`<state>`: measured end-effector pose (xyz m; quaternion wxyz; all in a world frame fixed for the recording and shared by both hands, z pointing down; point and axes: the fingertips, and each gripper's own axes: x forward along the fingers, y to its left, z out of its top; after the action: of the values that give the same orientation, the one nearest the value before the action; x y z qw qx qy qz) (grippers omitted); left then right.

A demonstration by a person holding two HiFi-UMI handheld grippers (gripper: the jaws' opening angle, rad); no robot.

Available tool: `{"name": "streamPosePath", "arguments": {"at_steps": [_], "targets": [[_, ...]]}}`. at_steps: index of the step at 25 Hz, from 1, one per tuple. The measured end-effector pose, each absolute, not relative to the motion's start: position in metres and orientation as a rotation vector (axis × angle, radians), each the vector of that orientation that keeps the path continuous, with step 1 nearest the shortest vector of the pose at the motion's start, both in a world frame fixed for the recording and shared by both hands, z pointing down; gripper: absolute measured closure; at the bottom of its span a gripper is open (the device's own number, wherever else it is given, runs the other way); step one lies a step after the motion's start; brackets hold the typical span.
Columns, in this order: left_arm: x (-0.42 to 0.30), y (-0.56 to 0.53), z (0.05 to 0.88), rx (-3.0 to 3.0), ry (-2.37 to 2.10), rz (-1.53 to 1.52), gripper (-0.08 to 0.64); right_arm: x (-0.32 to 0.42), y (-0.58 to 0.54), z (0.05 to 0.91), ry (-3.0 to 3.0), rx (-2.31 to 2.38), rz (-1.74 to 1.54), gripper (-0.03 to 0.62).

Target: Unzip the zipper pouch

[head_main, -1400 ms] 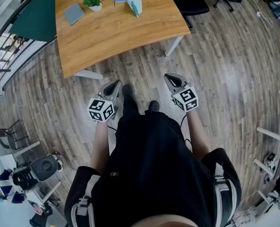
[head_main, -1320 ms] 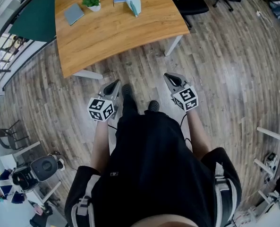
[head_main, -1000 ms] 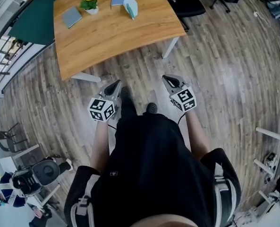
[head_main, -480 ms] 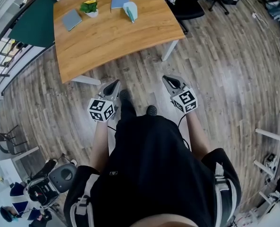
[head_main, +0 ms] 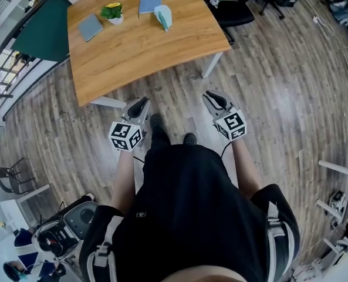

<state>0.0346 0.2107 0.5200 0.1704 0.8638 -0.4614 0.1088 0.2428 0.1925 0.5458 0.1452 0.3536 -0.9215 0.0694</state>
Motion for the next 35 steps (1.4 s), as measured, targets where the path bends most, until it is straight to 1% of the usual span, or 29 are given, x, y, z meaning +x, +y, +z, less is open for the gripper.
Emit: {"name": "streamPosePath", "arguments": {"at_steps": [5,9,12,16,26,35], "targets": [[0.029,0.208,0.518,2.449,-1.319,0.294,0.483,0.241,0.187,0.543,-2.664,1.033,0.184,0.474],[0.023,0.209,0.519,2.422,-1.335,0.259,0.434,0.241,0.186,0.541,-2.67,1.051,0.183,0.388],[0.02,0.21,0.518,2.422,-1.335,0.258,0.405,0.242,0.187,0.542,-2.668,1.071,0.189,0.362],[0.021,0.209,0.519,2.422,-1.334,0.263,0.383,0.245,0.188,0.545,-2.663,1.078,0.207,0.356],[0.018,0.19,0.523,2.444,-1.296,0.27,0.383,0.242,0.178,0.549,-2.63,1.106,0.223,0.357],[-0.008,0.15,0.526,2.445,-1.24,0.269,0.383,0.219,0.142,0.547,-2.593,1.147,0.229,0.36]]}}
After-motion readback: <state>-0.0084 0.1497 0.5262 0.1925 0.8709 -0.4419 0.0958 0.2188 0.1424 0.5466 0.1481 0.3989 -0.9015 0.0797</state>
